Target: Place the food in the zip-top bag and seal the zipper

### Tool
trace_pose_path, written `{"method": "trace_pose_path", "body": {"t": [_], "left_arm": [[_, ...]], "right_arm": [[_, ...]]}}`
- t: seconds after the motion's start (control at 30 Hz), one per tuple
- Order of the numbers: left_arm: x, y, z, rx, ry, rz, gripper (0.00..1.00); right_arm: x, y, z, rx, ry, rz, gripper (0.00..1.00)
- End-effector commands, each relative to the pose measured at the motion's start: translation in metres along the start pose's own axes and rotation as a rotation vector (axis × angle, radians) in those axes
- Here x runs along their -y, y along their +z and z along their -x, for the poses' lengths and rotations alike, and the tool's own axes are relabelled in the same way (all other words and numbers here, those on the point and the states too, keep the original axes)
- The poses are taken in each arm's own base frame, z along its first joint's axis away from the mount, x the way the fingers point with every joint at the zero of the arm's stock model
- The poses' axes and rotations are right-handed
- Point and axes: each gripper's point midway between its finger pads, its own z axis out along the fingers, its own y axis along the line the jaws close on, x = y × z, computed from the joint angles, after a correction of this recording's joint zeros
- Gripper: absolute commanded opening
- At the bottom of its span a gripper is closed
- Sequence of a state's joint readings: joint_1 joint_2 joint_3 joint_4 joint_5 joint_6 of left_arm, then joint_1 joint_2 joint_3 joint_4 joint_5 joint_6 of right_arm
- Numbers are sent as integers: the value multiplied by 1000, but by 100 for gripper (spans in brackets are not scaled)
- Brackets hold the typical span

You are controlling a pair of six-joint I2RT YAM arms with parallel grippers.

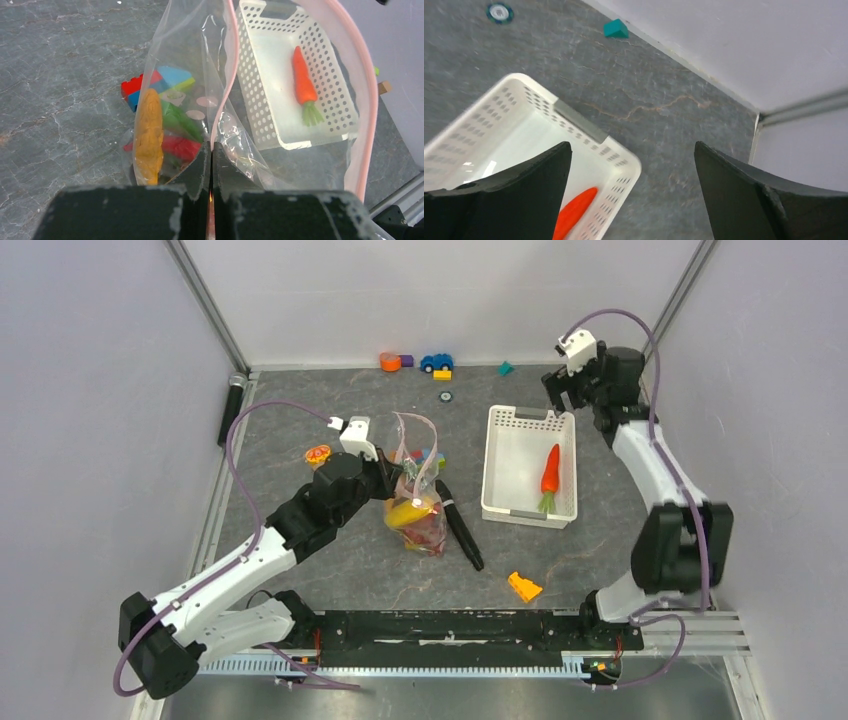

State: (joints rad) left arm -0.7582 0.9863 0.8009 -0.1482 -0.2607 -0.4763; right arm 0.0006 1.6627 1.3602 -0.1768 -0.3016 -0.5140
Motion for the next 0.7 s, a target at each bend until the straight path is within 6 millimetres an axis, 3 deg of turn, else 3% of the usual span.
{"method": "trace_pose_path", "body": {"t": [0.0, 0.13, 0.3, 0.47, 0.67], "left_arm": [[1, -9, 17, 65, -20, -10, 2], [1, -13, 16, 71, -27, -23, 2], [0, -14, 14, 67, -27, -21, 2], [0, -18, 15, 70, -41, -28, 2], [-1, -25, 20, 84, -49, -25, 2]], "right_arm": [[-32, -43, 1, 62, 324, -153, 98], [-87, -66, -54, -51, 443, -222, 98], [-132, -75, -84, -130, 483, -244, 98], [-138, -75, -115, -256, 465, -328, 98], [-142, -70, -137, -311, 465, -359, 93]]}}
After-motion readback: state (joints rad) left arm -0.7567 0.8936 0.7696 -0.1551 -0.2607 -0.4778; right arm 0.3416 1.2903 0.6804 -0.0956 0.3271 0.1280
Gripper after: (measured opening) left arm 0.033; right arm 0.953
